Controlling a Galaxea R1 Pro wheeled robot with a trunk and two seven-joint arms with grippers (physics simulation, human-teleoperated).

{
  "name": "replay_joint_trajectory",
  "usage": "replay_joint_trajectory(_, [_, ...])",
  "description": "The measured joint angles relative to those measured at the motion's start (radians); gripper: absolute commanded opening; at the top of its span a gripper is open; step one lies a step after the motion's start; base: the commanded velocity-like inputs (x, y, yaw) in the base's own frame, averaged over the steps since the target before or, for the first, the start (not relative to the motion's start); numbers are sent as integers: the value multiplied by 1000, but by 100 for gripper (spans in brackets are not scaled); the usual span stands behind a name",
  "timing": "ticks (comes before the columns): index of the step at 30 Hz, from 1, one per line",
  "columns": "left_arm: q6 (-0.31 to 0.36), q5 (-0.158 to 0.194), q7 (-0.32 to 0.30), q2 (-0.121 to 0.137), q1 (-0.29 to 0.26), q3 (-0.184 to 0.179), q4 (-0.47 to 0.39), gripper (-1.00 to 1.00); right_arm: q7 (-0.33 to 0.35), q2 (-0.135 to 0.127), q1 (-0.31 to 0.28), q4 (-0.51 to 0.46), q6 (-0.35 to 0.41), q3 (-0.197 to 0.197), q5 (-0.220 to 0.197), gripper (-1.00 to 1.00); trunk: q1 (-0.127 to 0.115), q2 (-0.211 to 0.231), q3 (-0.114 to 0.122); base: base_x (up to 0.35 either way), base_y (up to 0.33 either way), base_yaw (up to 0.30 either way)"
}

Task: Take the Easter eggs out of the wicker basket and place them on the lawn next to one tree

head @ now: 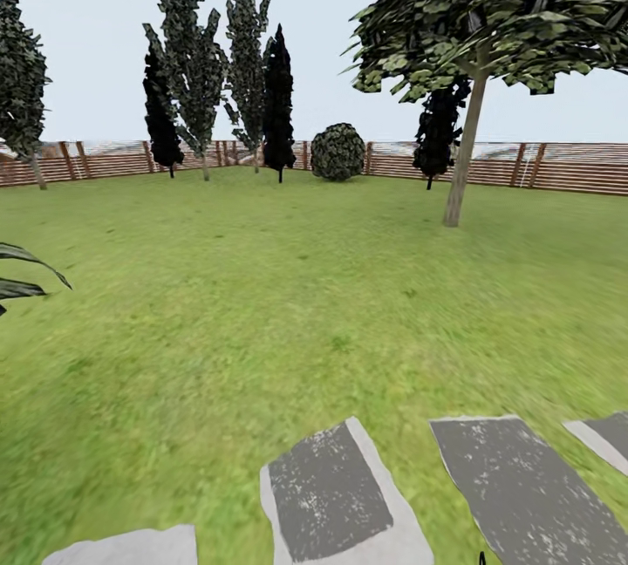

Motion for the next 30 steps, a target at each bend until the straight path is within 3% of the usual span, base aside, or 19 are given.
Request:
replay_joint_trajectory(9, [0,0,0,0,1,0,0,100,0,0,0,0,-1,0,0,100,0,0,0,303,-177,0])
replay_joint_trajectory(30, [-2,0,0,0,1,0,0,100,0,0,0,0,-2,-1,-1,100,0,0,0,320,-31,0])
